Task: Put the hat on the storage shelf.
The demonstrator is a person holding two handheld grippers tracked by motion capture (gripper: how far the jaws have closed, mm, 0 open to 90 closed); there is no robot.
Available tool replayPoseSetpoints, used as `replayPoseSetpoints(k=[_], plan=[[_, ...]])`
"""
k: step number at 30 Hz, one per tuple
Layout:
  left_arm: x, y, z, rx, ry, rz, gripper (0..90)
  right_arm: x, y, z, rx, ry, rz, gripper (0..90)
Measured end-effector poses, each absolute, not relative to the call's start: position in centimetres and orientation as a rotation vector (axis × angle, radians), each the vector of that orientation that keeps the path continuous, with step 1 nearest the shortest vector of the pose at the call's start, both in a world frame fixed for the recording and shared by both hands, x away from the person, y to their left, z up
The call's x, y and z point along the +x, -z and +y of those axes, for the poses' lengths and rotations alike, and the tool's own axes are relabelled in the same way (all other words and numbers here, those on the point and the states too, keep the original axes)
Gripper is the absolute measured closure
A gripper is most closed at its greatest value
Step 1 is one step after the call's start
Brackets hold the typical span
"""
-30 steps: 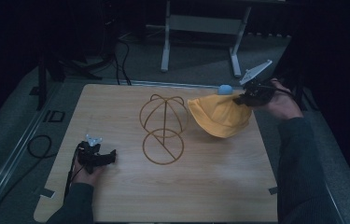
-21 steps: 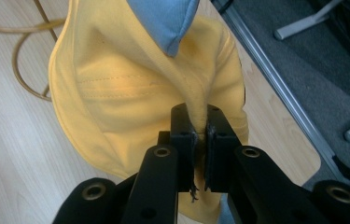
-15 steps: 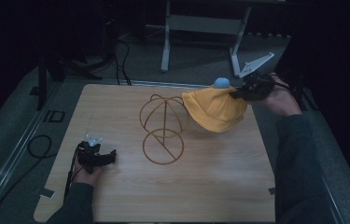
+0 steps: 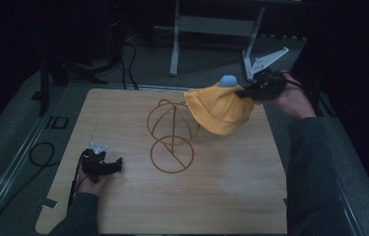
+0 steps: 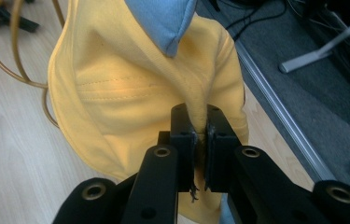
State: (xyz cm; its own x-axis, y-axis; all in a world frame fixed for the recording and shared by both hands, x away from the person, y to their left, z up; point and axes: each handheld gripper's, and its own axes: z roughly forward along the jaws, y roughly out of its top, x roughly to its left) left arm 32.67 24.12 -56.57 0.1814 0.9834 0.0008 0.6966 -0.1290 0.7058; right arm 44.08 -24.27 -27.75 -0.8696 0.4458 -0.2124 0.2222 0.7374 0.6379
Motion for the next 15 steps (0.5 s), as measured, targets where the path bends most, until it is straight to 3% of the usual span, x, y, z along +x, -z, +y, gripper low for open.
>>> replayPoseSetpoints(k=[15], plan=[[32.7, 56.6, 24.1, 1.892, -0.652, 1.574, 11.4, 43.5, 26.3, -21.6, 0.401, -0.949, 2.618, 84.7]])
